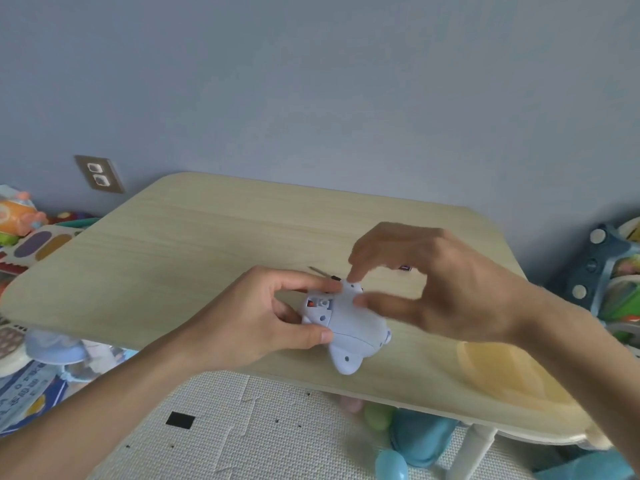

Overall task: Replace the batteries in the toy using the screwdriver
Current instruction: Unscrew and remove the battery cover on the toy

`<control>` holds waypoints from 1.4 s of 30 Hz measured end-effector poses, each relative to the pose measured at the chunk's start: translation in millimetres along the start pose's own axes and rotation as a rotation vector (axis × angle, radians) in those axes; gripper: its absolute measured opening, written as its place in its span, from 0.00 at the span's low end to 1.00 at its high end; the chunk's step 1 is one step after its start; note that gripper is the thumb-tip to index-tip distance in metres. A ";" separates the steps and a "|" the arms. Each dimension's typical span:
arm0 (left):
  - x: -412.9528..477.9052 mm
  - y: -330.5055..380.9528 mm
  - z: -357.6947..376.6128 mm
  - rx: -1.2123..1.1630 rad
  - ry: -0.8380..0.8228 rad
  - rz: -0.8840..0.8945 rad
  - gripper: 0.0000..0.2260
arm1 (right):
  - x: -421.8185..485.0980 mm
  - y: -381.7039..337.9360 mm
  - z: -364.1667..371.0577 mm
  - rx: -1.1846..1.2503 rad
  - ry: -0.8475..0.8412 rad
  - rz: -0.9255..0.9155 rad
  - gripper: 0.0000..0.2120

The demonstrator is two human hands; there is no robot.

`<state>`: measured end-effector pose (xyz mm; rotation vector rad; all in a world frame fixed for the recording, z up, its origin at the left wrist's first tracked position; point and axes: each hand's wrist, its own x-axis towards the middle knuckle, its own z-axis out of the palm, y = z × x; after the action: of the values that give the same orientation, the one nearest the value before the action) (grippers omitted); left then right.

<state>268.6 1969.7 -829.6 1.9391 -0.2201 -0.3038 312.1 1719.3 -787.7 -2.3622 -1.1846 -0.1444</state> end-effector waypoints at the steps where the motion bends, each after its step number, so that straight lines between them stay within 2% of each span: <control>1: 0.6 1.1 0.8 -0.004 -0.001 0.002 0.21 | -3.9 -4.6 0.1 0.001 -0.070 0.005 0.11; 5: 2.3 4.1 4.0 0.005 -0.003 -0.003 0.20 | -7.3 -14.5 5.8 -0.035 -0.297 0.098 0.21; 8: 4.7 4.5 4.0 0.009 -0.023 -0.013 0.20 | -6.5 -17.8 4.9 -0.099 -0.368 0.114 0.26; 19: 14.4 9.8 0.4 0.087 -0.110 0.013 0.12 | 5.4 -21.2 5.8 -0.162 -0.410 0.139 0.28; 26: 16.1 12.7 -0.9 0.097 -0.119 0.012 0.14 | 4.3 -19.4 3.6 -0.142 -0.393 0.137 0.26; 32: 13.5 10.5 1.8 0.053 -0.069 0.001 0.20 | -15.1 -6.3 6.1 -0.058 -0.243 0.133 0.19; 35: 12.7 7.5 2.9 0.049 -0.063 -0.008 0.24 | -22.8 -2.3 9.8 -0.007 -0.146 0.137 0.21; 38: 13.8 1.8 0.9 0.034 -0.044 0.002 0.24 | -27.4 -1.2 1.0 0.140 -0.034 0.170 0.22; 40: 15.3 -3.4 -0.3 0.023 -0.040 0.008 0.25 | -27.8 8.1 -12.8 0.241 0.085 0.223 0.24; 42: 16.3 -8.5 -0.9 0.025 -0.047 0.010 0.28 | -27.3 30.0 -26.5 0.234 0.214 0.292 0.25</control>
<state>284.4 1968.9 -838.9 1.9561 -0.2649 -0.3415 321.8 1671.9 -784.1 -2.2175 -0.7073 -0.1462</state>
